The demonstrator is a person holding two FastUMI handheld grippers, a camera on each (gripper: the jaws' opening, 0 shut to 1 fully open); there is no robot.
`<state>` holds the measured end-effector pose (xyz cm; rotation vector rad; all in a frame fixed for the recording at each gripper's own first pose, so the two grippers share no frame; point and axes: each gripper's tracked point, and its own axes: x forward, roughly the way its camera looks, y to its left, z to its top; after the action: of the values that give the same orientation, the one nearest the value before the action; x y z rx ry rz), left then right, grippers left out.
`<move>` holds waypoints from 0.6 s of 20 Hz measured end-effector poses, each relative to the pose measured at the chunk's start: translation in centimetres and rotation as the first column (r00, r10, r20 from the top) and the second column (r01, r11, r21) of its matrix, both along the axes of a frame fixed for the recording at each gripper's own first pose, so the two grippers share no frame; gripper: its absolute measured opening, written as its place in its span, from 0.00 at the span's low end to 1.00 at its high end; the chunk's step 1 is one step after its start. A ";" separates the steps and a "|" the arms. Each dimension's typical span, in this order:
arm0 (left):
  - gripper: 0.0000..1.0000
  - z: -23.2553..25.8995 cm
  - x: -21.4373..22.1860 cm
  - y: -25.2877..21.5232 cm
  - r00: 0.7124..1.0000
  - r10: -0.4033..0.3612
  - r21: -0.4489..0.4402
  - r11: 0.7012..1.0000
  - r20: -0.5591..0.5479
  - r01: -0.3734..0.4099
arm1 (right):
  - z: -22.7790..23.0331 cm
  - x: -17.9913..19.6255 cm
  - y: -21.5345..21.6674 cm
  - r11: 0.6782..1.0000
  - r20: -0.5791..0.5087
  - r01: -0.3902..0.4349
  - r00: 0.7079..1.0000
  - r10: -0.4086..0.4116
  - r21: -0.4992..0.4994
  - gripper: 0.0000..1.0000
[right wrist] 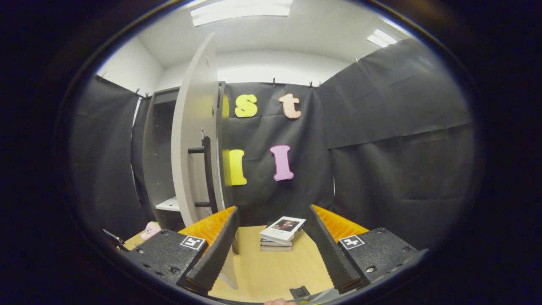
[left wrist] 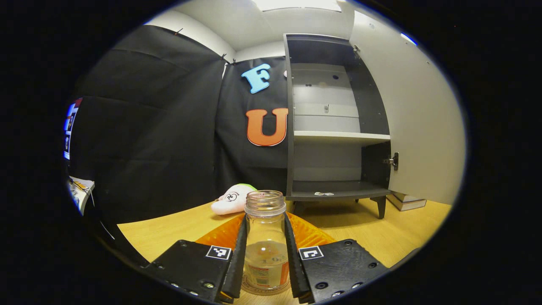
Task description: Open the cabinet door with the right hand, grasp the bottle in the cabinet with the left hand and place it on the coaster, then close the cabinet door with the right hand.
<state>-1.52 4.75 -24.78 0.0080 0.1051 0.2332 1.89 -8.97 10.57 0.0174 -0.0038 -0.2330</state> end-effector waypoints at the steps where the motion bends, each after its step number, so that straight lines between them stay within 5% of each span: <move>1: 0.43 0.5 0.2 0.1 1.000 0.002 0.016 1.000 0.020 -0.003 | 0.0 0.1 0.1 1.000 -0.003 -0.002 1.000 0.002 -0.002 1.00; 3: 0.43 0.3 0.0 -0.3 1.000 -0.007 0.036 0.999 0.018 0.007 | -0.2 0.3 0.5 1.000 -0.009 -0.012 1.000 0.012 -0.003 0.99; 4: 0.55 0.3 0.2 -0.5 1.000 -0.015 0.040 0.999 0.017 0.014 | -0.3 0.5 0.6 1.000 -0.010 -0.017 1.000 0.017 -0.004 1.00; 5: 0.45 0.3 0.2 -0.8 1.000 -0.022 0.031 0.999 0.017 0.022 | -0.4 0.6 0.7 1.000 -0.011 -0.020 1.000 0.020 -0.003 1.00; 10: 0.56 0.9 0.1 -1.0 1.000 -0.024 0.025 0.999 0.016 0.023 | -1.0 0.8 0.8 1.000 -0.025 -0.031 0.999 0.031 -0.006 1.00; 11: 0.73 1.1 -0.1 -0.8 1.000 -0.021 0.024 1.000 0.017 0.020 | -1.1 0.8 0.8 0.999 -0.027 -0.032 0.999 0.032 -0.006 1.00; 12: 0.79 1.2 -0.1 -0.8 1.000 -0.016 0.024 1.000 0.015 0.016 | -1.3 0.8 0.7 0.999 -0.028 -0.034 0.999 0.034 -0.005 1.00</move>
<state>-1.62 3.99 -23.57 0.0311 0.0871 0.2186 2.66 -8.23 9.30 0.0083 0.0239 -0.1995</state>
